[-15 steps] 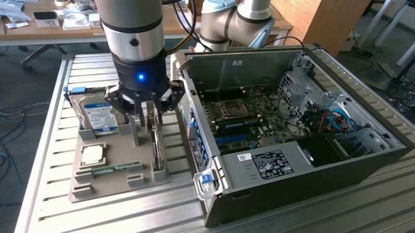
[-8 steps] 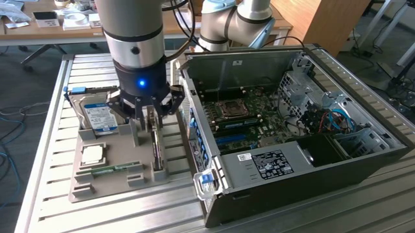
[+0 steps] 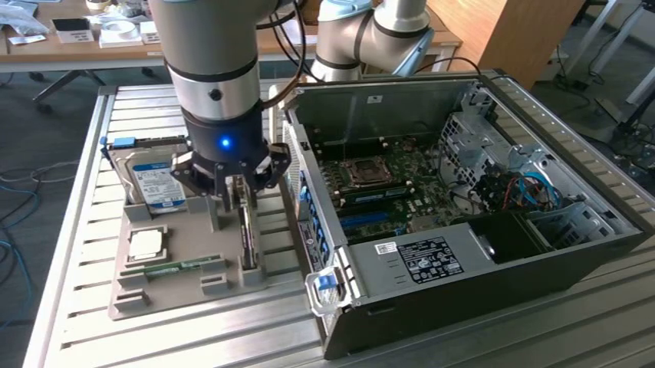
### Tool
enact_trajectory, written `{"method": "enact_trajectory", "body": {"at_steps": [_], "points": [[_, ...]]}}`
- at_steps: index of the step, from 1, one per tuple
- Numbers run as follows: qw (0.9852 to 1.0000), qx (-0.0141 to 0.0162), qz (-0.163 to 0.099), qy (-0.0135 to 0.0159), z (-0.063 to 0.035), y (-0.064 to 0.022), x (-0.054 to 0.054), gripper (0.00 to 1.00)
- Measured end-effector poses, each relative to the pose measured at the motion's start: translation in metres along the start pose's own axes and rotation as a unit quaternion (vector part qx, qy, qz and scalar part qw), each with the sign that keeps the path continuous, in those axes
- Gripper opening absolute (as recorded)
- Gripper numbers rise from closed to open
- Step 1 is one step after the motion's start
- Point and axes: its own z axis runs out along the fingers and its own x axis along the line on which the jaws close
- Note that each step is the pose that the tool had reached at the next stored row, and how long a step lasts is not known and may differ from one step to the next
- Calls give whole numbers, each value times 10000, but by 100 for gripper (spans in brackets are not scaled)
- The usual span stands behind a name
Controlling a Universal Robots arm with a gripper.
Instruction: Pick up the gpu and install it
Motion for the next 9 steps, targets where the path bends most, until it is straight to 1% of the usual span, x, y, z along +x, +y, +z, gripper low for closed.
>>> {"method": "enact_trajectory", "body": {"at_steps": [3, 6, 9], "points": [[10000, 0, 0, 0, 35, -3, 1, 42], [10000, 2, 0, 1, 37, -3, 2, 42], [10000, 0, 0, 0, 62, -4, 3, 42]]}}
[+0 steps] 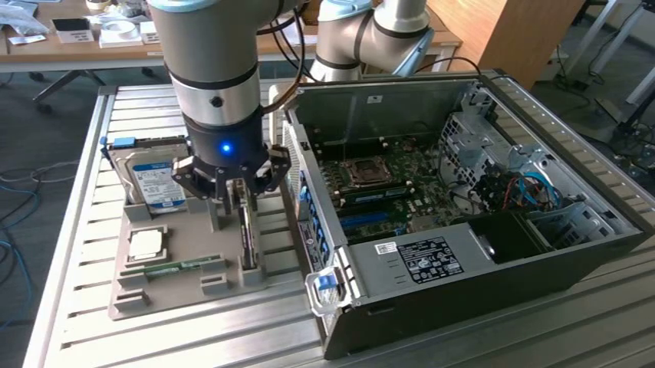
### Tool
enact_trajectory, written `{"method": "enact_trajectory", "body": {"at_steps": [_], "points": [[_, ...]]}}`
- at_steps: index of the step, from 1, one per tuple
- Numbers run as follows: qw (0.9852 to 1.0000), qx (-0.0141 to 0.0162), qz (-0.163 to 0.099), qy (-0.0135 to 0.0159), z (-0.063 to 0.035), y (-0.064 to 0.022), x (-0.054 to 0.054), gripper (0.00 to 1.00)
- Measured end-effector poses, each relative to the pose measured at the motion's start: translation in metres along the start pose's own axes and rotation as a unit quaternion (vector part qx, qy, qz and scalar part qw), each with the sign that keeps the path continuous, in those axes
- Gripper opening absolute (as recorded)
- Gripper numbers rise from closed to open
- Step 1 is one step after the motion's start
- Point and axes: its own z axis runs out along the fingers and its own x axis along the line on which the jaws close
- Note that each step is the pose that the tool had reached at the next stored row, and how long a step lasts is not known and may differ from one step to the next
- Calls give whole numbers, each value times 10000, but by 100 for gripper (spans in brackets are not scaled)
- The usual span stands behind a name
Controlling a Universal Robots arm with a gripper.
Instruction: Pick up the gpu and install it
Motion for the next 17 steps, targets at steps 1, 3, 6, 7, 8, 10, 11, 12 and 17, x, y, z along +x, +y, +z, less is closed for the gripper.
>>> {"method": "enact_trajectory", "body": {"at_steps": [1, 3, 6, 7, 8, 10, 11, 12, 17], "points": [[10000, 1, 0, 1, 11, -1, 0, 42], [10000, 1, -1, 1, 39, -3, 1, 42], [10000, 1, 0, 1, 79, -5, 3, 42], [10000, 1, 0, 1, 86, -6, 3, 42], [10000, 1, 0, 1, 91, -5, 2, 42], [10000, 1, 1, 1, 98, -6, 2, 42], [10000, 0, 1, 0, 106, -6, 2, 42], [10000, 0, 0, 0, 117, -7, 1, 42], [10000, 1, -1, 1, 196, -10, 4, 42]]}}
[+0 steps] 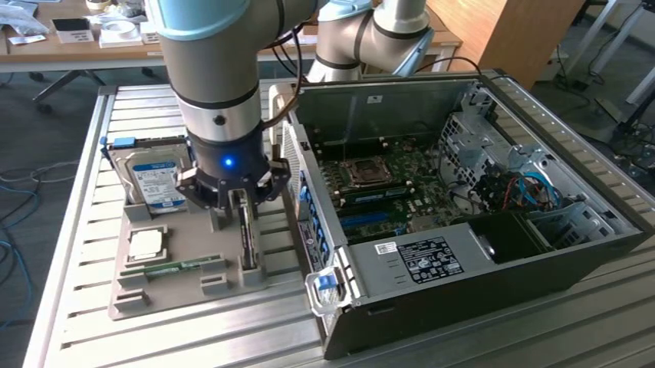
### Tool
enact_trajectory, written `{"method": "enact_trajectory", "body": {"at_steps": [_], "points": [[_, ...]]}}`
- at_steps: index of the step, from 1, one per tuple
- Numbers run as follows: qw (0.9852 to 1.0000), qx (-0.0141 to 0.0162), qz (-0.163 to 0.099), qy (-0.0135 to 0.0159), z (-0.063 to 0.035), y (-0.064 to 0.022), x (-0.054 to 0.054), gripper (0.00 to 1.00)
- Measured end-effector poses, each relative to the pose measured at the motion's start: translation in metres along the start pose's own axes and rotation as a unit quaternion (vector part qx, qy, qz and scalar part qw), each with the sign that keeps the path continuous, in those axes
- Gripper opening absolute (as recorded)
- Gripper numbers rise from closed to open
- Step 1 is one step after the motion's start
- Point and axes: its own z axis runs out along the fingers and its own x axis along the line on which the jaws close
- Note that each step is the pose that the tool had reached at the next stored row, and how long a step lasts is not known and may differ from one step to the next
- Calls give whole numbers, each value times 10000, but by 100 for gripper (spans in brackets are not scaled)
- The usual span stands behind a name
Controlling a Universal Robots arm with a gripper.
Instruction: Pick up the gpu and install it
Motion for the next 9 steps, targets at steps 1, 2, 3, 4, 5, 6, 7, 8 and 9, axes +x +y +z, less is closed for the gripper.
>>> {"method": "enact_trajectory", "body": {"at_steps": [1, 2, 3, 4, 5, 6, 7, 8, 9], "points": [[10000, 0, 0, 0, 16, 0, 1, 42], [10000, 0, 0, 0, 33, -1, 2, 42], [10000, 0, 0, 0, 49, -1, 2, 42], [10000, 0, 0, 0, 65, -1, 3, 42], [10000, 0, 0, 0, 80, -1, 4, 42], [10000, 0, 0, 0, 87, -1, 4, 42], [10000, 1, 0, 1, 88, -1, 4, 42], [10000, 1, 0, 1, 88, -1, 4, 42], [10000, 1, 0, 1, 90, -1, 4, 42]]}}
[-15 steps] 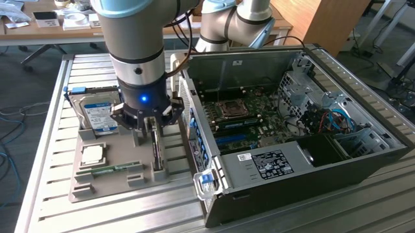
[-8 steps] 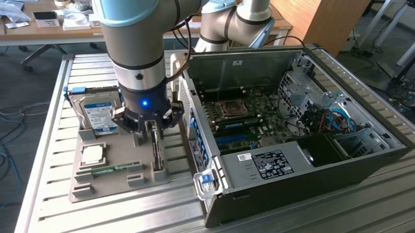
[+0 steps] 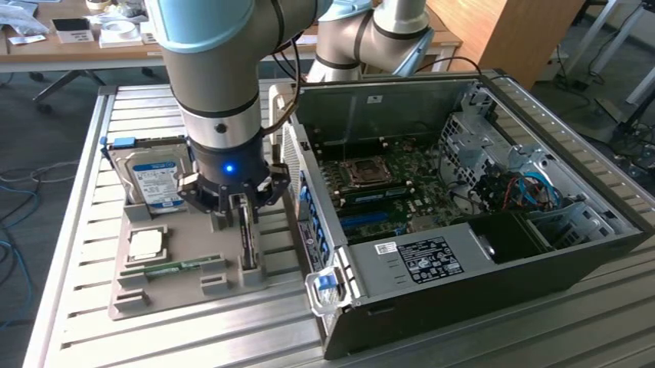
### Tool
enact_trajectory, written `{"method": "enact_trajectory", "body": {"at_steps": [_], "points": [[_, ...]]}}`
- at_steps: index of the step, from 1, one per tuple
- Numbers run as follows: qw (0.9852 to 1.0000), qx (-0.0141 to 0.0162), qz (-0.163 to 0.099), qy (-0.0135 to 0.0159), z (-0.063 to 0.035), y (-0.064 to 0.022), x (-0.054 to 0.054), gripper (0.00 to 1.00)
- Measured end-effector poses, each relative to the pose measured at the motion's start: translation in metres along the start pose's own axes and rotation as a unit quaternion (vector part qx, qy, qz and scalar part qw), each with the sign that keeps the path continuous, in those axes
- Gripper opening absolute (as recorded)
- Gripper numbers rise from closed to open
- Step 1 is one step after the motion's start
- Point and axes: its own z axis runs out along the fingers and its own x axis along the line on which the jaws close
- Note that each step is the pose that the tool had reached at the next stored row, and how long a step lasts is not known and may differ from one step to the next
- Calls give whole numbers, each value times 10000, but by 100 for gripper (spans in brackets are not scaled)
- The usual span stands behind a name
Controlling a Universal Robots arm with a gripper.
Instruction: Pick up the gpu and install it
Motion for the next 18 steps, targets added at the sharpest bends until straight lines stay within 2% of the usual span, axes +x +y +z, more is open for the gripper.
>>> {"method": "enact_trajectory", "body": {"at_steps": [13, 18], "points": [[10000, -2, 0, -1, 188, -5, 7, 42], [10000, 0, 0, 0, 206, -6, 9, 42]]}}
